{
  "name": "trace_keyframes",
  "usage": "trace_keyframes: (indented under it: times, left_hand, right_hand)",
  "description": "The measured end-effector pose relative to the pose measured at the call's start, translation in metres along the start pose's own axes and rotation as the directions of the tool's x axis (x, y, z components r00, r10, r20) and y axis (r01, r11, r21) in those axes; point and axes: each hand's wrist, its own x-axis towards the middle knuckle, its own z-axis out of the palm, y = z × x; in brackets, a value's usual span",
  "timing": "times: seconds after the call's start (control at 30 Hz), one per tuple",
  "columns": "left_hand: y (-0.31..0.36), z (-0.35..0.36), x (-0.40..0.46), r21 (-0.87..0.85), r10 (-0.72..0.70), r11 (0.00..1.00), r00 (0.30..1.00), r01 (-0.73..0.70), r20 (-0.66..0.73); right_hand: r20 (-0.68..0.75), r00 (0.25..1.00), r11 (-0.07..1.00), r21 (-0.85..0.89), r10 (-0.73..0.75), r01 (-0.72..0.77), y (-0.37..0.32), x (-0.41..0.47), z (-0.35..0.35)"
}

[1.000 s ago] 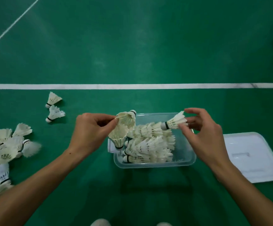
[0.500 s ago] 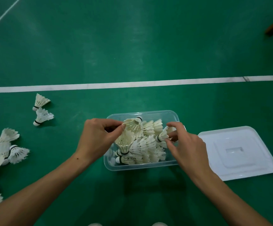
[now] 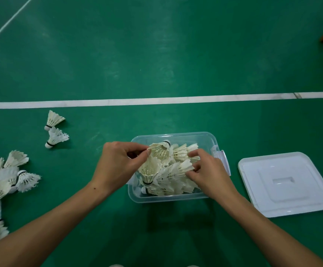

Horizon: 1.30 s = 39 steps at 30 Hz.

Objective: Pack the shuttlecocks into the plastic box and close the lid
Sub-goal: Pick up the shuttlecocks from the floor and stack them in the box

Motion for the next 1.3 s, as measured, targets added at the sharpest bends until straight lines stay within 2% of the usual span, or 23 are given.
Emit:
trace_keyframes:
  times: [0.3,0.5,0.67,0.77,0.87,0.97,1.03,1.13,1.23,1.3]
  left_hand:
    - [0.005,0.009,-0.001,0.124,0.135,0.982,0.988,-0.143,0.072]
    - [0.016,0.013,0.013,0.15,0.127,0.978,0.984,-0.146,0.126]
    - [0.031,0.019,0.028,0.171,0.112,0.975,0.979,-0.141,0.167]
    - [0.037,0.022,0.034,0.196,0.092,0.972,0.978,-0.129,0.187]
    - [0.043,0.026,0.039,0.228,0.083,0.964,0.973,-0.133,0.215]
    - [0.051,0.028,0.047,0.248,0.082,0.958,0.965,-0.146,0.25]
    - [0.054,0.027,0.051,0.247,0.09,0.956,0.958,-0.16,0.274]
    - [0.055,0.023,0.057,0.249,0.084,0.955,0.951,-0.163,0.298]
    - [0.054,0.018,0.061,0.263,0.068,0.952,0.946,-0.156,0.316]
    - [0.053,0.013,0.065,0.259,0.061,0.954,0.945,-0.15,0.32]
  right_hand:
    - [0.078,0.995,0.953,-0.289,-0.068,0.088,0.002,-0.015,-0.013]
    - [0.056,0.994,0.959,-0.264,-0.09,0.102,0.008,-0.012,-0.041]
    - [0.096,0.992,0.982,-0.162,-0.083,0.097,0.012,-0.004,-0.056]
    - [0.009,0.989,0.987,-0.063,-0.148,0.148,0.007,-0.009,-0.062]
    - [-0.158,0.911,0.923,-0.021,-0.381,0.383,-0.01,-0.019,-0.066]
    - [-0.085,0.781,0.781,-0.178,-0.619,0.599,-0.023,-0.019,-0.06]
    - [-0.022,0.734,0.696,-0.342,-0.678,0.632,-0.025,-0.011,-0.05]
    - [-0.041,0.668,0.584,-0.526,-0.743,0.618,-0.024,0.0,-0.037]
    - [-0.066,0.606,0.518,-0.596,-0.793,0.614,-0.026,0.005,-0.031]
    - [-0.063,0.593,0.499,-0.616,-0.803,0.61,-0.028,0.007,-0.029]
